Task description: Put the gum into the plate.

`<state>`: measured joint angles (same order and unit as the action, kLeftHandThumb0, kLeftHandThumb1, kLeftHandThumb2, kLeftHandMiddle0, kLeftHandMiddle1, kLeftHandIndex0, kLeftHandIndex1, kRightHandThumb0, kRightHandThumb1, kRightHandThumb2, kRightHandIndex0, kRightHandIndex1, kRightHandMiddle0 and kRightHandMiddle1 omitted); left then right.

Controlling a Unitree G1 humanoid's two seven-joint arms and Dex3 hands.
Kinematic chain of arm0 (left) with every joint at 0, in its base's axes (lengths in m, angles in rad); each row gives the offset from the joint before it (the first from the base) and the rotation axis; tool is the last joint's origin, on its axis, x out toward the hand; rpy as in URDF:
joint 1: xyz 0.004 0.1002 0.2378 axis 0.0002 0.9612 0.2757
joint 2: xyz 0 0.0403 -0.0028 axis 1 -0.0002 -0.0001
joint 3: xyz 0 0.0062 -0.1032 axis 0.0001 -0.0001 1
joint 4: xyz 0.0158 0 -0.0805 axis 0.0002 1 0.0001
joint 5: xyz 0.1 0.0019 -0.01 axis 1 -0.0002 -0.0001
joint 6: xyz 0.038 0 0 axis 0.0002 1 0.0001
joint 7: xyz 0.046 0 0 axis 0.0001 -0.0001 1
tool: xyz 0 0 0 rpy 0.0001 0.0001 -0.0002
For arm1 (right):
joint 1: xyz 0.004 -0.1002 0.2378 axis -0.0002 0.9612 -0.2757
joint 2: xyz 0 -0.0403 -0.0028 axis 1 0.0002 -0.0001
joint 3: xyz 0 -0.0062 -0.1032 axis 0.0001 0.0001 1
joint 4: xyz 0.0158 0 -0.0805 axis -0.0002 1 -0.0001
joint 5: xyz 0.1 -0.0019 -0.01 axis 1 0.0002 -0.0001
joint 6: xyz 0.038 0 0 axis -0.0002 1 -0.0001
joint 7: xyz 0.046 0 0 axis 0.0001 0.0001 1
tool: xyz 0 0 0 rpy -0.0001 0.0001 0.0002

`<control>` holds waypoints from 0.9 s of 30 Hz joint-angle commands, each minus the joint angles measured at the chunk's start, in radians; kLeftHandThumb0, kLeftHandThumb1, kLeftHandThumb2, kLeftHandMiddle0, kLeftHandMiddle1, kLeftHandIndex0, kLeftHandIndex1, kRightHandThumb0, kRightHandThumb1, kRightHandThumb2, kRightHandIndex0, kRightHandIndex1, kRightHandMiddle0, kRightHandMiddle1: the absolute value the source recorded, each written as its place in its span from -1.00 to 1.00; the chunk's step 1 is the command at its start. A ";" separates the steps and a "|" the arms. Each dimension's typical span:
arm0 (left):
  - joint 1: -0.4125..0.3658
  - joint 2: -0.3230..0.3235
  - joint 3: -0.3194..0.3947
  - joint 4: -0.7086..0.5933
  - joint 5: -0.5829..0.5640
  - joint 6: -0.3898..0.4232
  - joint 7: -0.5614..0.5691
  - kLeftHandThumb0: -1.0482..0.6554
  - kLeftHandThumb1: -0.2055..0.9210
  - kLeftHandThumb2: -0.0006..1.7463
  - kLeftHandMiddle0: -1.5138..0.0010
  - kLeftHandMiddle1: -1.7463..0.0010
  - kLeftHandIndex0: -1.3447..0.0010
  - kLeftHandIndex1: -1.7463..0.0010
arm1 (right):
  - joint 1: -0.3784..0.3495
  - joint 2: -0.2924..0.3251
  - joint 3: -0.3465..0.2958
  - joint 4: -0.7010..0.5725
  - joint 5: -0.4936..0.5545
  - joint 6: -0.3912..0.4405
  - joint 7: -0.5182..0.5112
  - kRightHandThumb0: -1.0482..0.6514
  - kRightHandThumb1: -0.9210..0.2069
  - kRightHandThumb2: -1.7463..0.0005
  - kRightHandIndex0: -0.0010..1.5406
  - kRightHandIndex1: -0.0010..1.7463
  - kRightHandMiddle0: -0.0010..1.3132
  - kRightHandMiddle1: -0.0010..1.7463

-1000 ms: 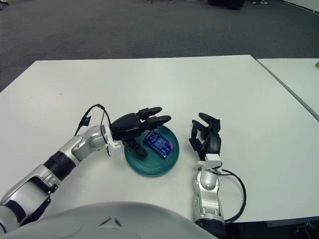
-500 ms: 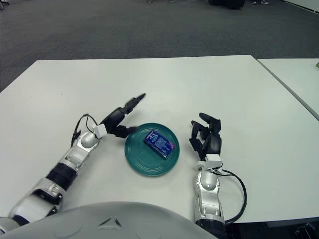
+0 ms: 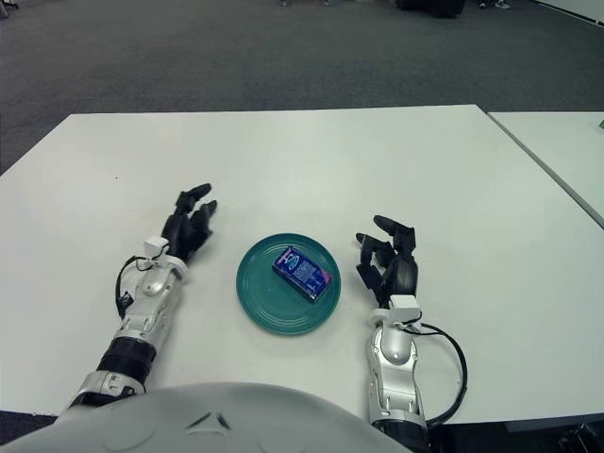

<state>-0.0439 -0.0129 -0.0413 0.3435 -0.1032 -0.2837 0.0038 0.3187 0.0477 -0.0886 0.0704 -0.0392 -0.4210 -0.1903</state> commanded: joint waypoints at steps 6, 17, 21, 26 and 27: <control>0.109 -0.045 -0.026 -0.122 0.082 -0.005 0.054 -0.70 1.00 -0.01 0.50 0.12 0.68 -0.36 | 0.079 0.003 -0.009 0.064 -0.001 0.054 0.009 -0.33 -0.95 0.18 -0.32 -0.05 -0.81 0.39; 0.224 -0.002 0.002 -0.088 0.126 -0.040 0.039 -0.67 1.00 0.08 0.42 -0.10 0.55 -0.40 | 0.084 0.004 -0.012 0.053 0.001 0.069 0.012 -0.33 -0.93 0.16 -0.32 -0.04 -0.83 0.39; 0.243 -0.004 -0.010 -0.068 0.143 -0.065 0.037 -0.66 1.00 0.09 0.38 -0.24 0.49 -0.47 | 0.089 0.001 -0.014 0.046 0.003 0.073 0.015 -0.34 -0.94 0.16 -0.32 -0.04 -0.83 0.40; 0.277 -0.006 -0.028 -0.054 0.146 -0.085 0.020 -0.66 1.00 0.08 0.36 -0.33 0.48 -0.52 | 0.095 -0.001 -0.017 0.036 0.006 0.083 0.021 -0.34 -0.93 0.17 -0.33 -0.05 -0.82 0.41; 0.279 -0.007 -0.029 -0.055 0.145 -0.083 0.018 -0.67 1.00 0.08 0.36 -0.35 0.48 -0.54 | 0.095 -0.002 -0.018 0.035 0.006 0.085 0.022 -0.34 -0.93 0.17 -0.33 -0.05 -0.81 0.41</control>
<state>0.1888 -0.0196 -0.0561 0.2449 0.0361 -0.4043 0.0394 0.3412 0.0418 -0.0954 0.0496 -0.0393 -0.3889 -0.1744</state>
